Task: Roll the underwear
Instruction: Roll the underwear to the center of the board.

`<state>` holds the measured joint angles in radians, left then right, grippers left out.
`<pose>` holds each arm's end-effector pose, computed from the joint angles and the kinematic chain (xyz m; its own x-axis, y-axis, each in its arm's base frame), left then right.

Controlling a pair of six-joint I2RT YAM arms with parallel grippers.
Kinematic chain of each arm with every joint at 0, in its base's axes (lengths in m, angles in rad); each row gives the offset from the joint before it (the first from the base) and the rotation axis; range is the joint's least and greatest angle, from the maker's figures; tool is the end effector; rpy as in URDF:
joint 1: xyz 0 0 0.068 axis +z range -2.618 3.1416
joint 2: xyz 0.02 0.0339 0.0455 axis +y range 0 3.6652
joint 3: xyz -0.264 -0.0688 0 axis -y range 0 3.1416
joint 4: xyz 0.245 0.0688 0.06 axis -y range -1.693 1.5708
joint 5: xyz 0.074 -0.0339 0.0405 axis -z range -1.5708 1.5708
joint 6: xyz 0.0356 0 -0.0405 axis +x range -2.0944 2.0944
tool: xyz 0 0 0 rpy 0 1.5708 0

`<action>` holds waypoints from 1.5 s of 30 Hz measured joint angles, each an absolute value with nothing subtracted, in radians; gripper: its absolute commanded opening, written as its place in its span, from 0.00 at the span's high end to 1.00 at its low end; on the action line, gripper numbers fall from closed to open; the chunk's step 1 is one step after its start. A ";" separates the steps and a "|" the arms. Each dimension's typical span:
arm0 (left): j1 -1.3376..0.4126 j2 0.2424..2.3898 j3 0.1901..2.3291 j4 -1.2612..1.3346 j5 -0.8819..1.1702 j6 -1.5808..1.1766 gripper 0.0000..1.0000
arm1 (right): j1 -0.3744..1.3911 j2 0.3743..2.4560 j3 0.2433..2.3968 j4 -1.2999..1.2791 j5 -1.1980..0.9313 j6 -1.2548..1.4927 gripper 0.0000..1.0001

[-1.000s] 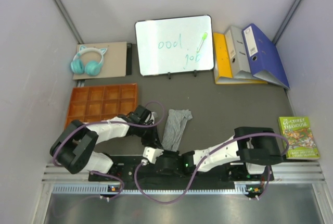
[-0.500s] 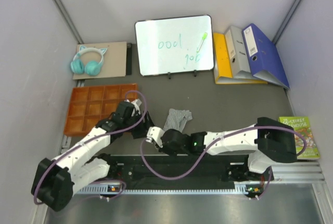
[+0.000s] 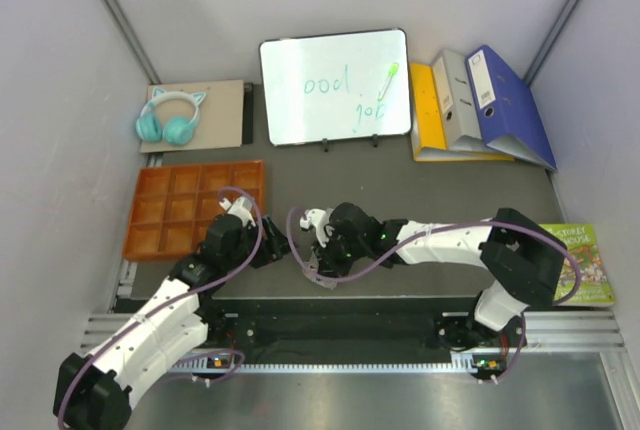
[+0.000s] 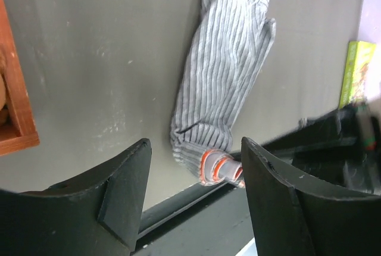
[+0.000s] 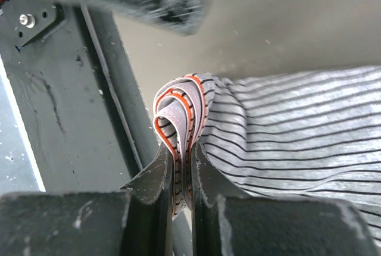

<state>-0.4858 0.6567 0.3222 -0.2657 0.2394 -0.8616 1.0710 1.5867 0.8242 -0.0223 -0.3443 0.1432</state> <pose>0.1301 -0.0783 0.1896 -0.8008 -0.4109 -0.4358 0.0290 0.7001 -0.7135 0.1423 0.2856 0.1756 -0.4694 -0.5794 -0.6662 -0.8827 0.3276 0.3371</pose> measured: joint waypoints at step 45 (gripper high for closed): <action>-0.647 1.074 0.115 0.379 0.283 -0.841 0.74 | 0.830 1.861 0.919 -0.018 -0.766 0.275 0.74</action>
